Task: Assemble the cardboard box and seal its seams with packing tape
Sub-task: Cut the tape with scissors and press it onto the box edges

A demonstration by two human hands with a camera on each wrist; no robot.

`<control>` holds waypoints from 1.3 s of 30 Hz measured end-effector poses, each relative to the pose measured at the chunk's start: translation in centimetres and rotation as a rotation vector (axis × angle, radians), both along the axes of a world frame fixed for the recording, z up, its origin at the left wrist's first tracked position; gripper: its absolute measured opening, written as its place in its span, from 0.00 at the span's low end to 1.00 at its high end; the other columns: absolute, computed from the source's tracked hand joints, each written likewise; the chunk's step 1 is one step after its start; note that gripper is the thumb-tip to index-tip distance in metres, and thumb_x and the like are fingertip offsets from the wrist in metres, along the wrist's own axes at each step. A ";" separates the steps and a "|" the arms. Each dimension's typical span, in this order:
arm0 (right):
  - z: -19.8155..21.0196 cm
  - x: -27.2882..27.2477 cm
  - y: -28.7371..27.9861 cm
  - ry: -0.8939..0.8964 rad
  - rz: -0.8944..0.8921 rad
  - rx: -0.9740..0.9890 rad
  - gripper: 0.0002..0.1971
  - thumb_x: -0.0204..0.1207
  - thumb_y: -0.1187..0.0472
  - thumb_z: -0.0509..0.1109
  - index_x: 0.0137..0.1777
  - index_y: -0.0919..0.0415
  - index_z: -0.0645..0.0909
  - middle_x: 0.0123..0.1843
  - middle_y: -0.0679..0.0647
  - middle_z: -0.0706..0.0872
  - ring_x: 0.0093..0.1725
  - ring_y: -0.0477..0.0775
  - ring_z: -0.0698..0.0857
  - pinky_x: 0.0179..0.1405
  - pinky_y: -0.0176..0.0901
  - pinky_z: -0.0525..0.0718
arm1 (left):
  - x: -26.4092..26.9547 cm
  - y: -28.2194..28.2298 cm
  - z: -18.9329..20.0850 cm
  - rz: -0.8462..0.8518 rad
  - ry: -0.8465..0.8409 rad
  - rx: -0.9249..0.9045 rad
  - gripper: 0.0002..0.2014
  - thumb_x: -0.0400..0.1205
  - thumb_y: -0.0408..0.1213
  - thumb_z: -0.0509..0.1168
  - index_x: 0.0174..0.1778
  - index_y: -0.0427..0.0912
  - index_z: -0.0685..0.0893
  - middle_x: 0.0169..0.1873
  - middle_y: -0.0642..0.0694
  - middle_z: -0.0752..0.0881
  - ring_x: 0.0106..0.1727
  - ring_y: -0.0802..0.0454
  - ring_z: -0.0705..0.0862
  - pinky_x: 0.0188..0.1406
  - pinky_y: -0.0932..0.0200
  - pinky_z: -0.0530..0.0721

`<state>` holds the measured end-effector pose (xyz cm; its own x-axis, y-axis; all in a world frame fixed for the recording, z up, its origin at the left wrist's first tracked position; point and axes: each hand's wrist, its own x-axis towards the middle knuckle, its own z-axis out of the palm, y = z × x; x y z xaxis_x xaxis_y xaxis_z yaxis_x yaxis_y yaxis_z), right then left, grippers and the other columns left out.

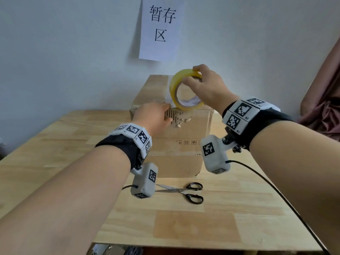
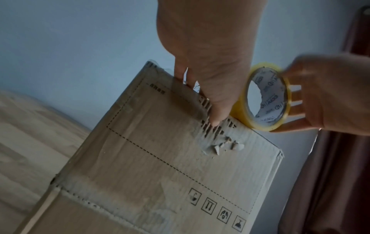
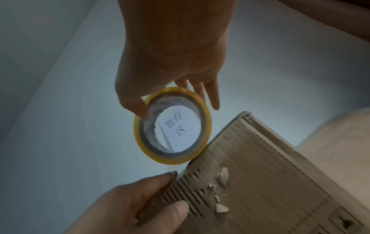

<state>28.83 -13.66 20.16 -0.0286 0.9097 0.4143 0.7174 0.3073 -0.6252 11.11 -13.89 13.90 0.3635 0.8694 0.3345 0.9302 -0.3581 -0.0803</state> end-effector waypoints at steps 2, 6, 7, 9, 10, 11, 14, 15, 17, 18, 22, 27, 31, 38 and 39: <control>0.5 -1.0 -0.1 0.008 -0.038 0.014 0.36 0.73 0.30 0.62 0.67 0.60 0.68 0.53 0.55 0.81 0.49 0.54 0.81 0.44 0.46 0.78 | -0.2 0.1 0.0 -0.008 -0.034 -0.013 0.20 0.83 0.49 0.57 0.70 0.47 0.76 0.69 0.48 0.79 0.61 0.44 0.82 0.48 0.51 0.84; 0.6 -2.2 0.1 0.035 -0.114 -0.007 0.37 0.66 0.26 0.66 0.57 0.57 0.64 0.42 0.52 0.81 0.38 0.49 0.80 0.36 0.45 0.79 | -0.5 0.3 -0.1 -0.002 -0.062 -0.069 0.23 0.83 0.48 0.56 0.75 0.48 0.71 0.78 0.49 0.69 0.73 0.45 0.75 0.59 0.43 0.83; 0.5 -2.2 0.0 0.065 -0.121 -0.032 0.36 0.66 0.27 0.68 0.57 0.57 0.64 0.42 0.51 0.81 0.37 0.48 0.79 0.35 0.44 0.79 | -0.6 0.2 0.0 -0.001 -0.065 -0.079 0.24 0.83 0.48 0.56 0.76 0.47 0.70 0.79 0.49 0.67 0.75 0.45 0.73 0.61 0.42 0.82; 0.4 -1.9 -0.1 0.145 -0.135 -0.070 0.36 0.67 0.30 0.70 0.61 0.58 0.65 0.42 0.49 0.79 0.39 0.47 0.79 0.36 0.43 0.79 | -0.4 0.2 0.0 -0.007 -0.069 -0.080 0.24 0.83 0.46 0.57 0.76 0.45 0.70 0.80 0.46 0.66 0.77 0.45 0.69 0.66 0.42 0.79; 0.3 -1.9 -0.1 0.176 -0.139 -0.076 0.37 0.67 0.32 0.71 0.64 0.58 0.66 0.44 0.49 0.79 0.42 0.49 0.80 0.39 0.44 0.80 | -0.4 0.1 0.0 -0.010 -0.073 -0.076 0.24 0.83 0.45 0.57 0.76 0.44 0.70 0.80 0.45 0.65 0.78 0.45 0.67 0.68 0.42 0.77; 0.3 -2.0 -0.2 0.194 -0.142 -0.076 0.37 0.67 0.33 0.72 0.65 0.58 0.67 0.47 0.50 0.79 0.45 0.51 0.80 0.42 0.44 0.81 | -0.3 -0.1 0.0 -0.011 -0.079 -0.073 0.24 0.84 0.45 0.57 0.76 0.44 0.70 0.80 0.45 0.65 0.80 0.46 0.65 0.71 0.43 0.75; 0.3 -2.5 -0.3 0.203 -0.156 -0.071 0.34 0.66 0.36 0.74 0.63 0.56 0.66 0.57 0.55 0.76 0.51 0.55 0.80 0.46 0.47 0.81 | -0.4 -0.4 -0.1 -0.016 -0.093 -0.066 0.23 0.85 0.44 0.56 0.77 0.44 0.68 0.80 0.45 0.64 0.81 0.48 0.63 0.74 0.45 0.72; 0.3 -2.5 -0.4 0.197 -0.163 -0.074 0.33 0.66 0.37 0.73 0.62 0.55 0.66 0.58 0.55 0.75 0.52 0.56 0.80 0.48 0.48 0.81 | -0.4 -0.5 -0.1 -0.019 -0.097 -0.064 0.23 0.85 0.44 0.55 0.78 0.44 0.68 0.80 0.46 0.64 0.81 0.48 0.63 0.74 0.45 0.72; 0.6 -2.1 -0.4 0.167 -0.190 -0.074 0.31 0.66 0.37 0.73 0.58 0.54 0.65 0.57 0.55 0.73 0.53 0.58 0.79 0.49 0.50 0.81 | -0.6 -0.6 -0.1 -0.014 -0.100 -0.058 0.24 0.85 0.45 0.56 0.78 0.45 0.67 0.80 0.47 0.64 0.80 0.48 0.64 0.73 0.45 0.73; 0.8 -1.4 -0.5 0.127 -0.214 -0.075 0.31 0.65 0.37 0.72 0.58 0.54 0.64 0.57 0.55 0.72 0.54 0.60 0.79 0.50 0.51 0.81 | -0.7 -0.6 -0.1 -0.008 -0.098 -0.057 0.24 0.85 0.45 0.56 0.79 0.45 0.67 0.80 0.47 0.64 0.80 0.48 0.65 0.72 0.45 0.75; 1.2 2.1 -0.5 -0.165 -0.340 -0.086 0.37 0.62 0.37 0.74 0.65 0.55 0.66 0.55 0.55 0.68 0.54 0.65 0.79 0.51 0.58 0.83 | -0.3 -0.6 -0.1 -0.002 -0.076 -0.029 0.24 0.84 0.46 0.57 0.77 0.48 0.69 0.78 0.47 0.69 0.73 0.45 0.74 0.61 0.47 0.83; 0.7 2.2 -0.6 -0.241 -0.356 -0.042 0.37 0.62 0.38 0.74 0.67 0.55 0.67 0.57 0.56 0.69 0.53 0.65 0.78 0.50 0.57 0.83 | 0.2 -0.7 0.2 -0.001 -0.079 -0.041 0.21 0.83 0.47 0.59 0.73 0.48 0.73 0.69 0.45 0.78 0.64 0.44 0.81 0.49 0.50 0.83; 0.9 2.2 -0.2 -0.212 -0.355 -0.080 0.36 0.64 0.37 0.72 0.68 0.52 0.68 0.58 0.56 0.68 0.54 0.65 0.78 0.53 0.58 0.83 | 0.5 -0.9 0.9 -0.014 -0.039 -0.080 0.18 0.83 0.48 0.59 0.69 0.50 0.75 0.57 0.44 0.84 0.52 0.45 0.83 0.38 0.54 0.81; -0.1 2.2 -0.2 0.025 -0.320 -0.016 0.30 0.73 0.37 0.65 0.75 0.45 0.71 0.66 0.56 0.72 0.62 0.64 0.78 0.59 0.52 0.79 | 1.7 -0.8 1.7 0.028 0.084 -0.148 0.28 0.82 0.57 0.60 0.77 0.54 0.66 0.64 0.40 0.81 0.61 0.41 0.82 0.53 0.48 0.84; -0.2 2.1 -0.3 0.001 -0.325 -0.006 0.30 0.73 0.38 0.65 0.75 0.45 0.71 0.66 0.56 0.71 0.62 0.65 0.78 0.59 0.53 0.79 | 1.9 -0.8 1.6 0.034 0.097 -0.139 0.29 0.81 0.58 0.60 0.77 0.54 0.66 0.64 0.39 0.81 0.62 0.41 0.81 0.53 0.49 0.83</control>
